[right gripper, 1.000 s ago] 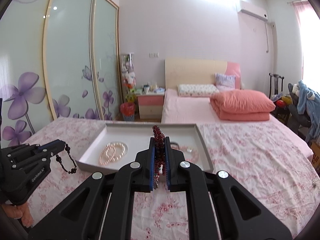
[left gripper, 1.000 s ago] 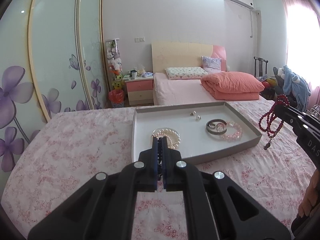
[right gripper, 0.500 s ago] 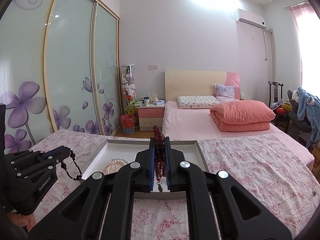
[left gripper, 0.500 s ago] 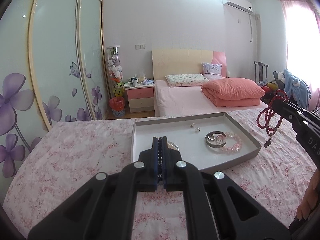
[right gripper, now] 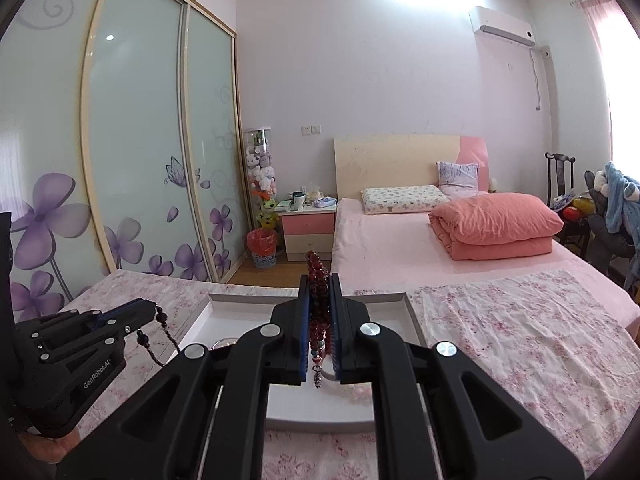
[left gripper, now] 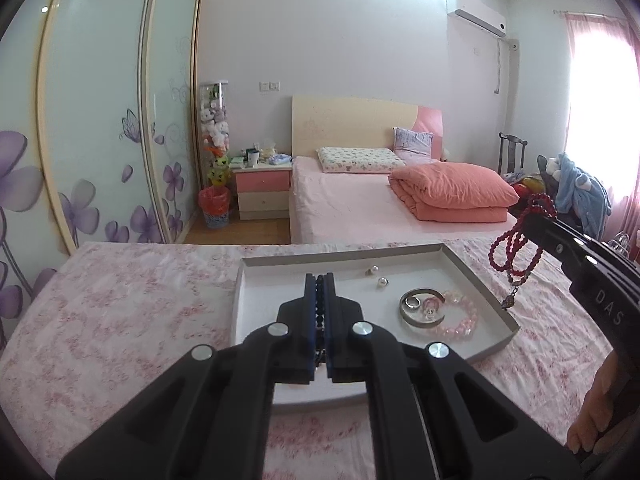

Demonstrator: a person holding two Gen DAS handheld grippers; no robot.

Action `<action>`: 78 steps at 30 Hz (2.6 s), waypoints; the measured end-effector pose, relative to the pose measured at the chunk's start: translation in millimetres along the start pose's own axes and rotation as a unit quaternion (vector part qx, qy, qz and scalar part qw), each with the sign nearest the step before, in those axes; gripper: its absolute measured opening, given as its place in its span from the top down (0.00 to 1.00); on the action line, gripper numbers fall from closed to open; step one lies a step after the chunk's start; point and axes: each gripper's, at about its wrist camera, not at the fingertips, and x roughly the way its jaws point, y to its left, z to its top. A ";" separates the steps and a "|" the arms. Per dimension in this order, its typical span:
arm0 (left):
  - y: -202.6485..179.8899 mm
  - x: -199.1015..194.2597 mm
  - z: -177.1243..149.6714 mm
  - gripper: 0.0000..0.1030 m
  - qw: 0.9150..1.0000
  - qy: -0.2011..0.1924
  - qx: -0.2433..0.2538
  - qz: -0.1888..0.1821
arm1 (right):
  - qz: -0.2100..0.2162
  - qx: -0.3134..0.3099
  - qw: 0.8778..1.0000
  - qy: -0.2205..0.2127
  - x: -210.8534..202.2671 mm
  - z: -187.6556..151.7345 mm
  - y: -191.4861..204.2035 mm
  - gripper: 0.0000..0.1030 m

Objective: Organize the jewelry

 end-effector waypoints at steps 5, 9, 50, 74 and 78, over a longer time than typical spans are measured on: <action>2.2 36.6 3.4 0.96 1.000 0.018 -0.005 0.003 | 0.006 0.018 0.999 0.028 32.4 -2.7 -7.9 0.91; 2.0 56.4 0.9 0.95 1.000 0.030 -0.005 0.003 | 0.010 0.028 0.998 0.054 54.9 -7.8 -9.2 0.91; 39.5 -106.2 -16.4 0.20 0.997 -0.044 -0.034 0.050 | -0.016 0.045 0.999 0.009 -81.4 -7.7 -11.9 0.02; 15.0 -165.6 -76.9 0.04 0.996 -0.076 0.001 0.040 | -0.020 -0.001 1.000 -0.004 -139.1 -55.9 14.7 0.02; 14.5 -165.0 -82.8 0.04 0.997 -0.071 0.001 0.036 | -0.018 0.007 1.000 0.005 -138.6 -64.0 11.3 0.02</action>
